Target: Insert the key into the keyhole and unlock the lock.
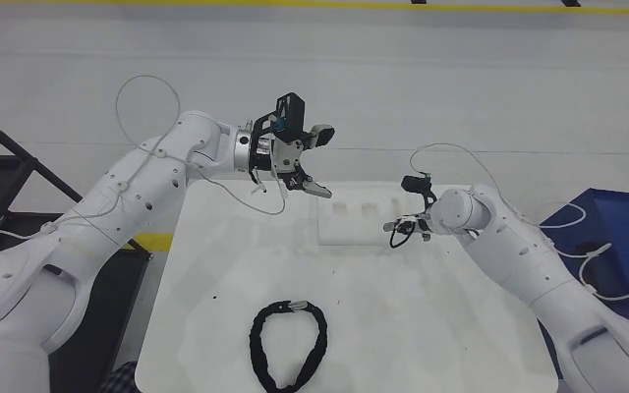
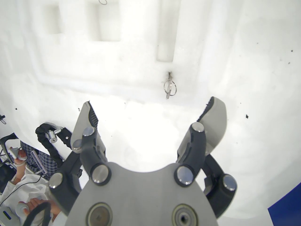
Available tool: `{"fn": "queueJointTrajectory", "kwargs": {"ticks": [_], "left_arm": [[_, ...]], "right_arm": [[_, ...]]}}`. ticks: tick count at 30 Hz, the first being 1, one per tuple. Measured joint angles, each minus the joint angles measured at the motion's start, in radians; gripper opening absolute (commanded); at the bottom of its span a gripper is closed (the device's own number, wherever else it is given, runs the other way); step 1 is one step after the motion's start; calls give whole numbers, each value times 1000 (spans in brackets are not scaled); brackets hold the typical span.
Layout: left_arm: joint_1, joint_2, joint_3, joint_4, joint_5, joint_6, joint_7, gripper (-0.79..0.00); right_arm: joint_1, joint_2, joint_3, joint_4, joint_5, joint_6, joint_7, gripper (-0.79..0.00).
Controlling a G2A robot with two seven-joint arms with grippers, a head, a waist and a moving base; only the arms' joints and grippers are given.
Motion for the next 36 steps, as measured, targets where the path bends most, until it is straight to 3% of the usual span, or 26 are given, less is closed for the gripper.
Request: {"fn": "queueJointTrajectory", "kwargs": {"ticks": [2,3,23,30,36], "left_arm": [[0,0,0,0,0,0,0,0],[0,0,0,0,0,0,0,0],[0,0,0,0,0,0,0,0],[0,0,0,0,0,0,0,0],[0,0,0,0,0,0,0,0]], "right_arm": [[-7,1,3,-13,-14,18,0,-314],[-10,2,7,-17,-22,25,-1,-394],[-1,-47,-4,64,-76,52,-35,-520],[13,-76,-16,123,-76,50,-33,-640],[27,-102,-22,179,-66,48,-40,-690]]}}
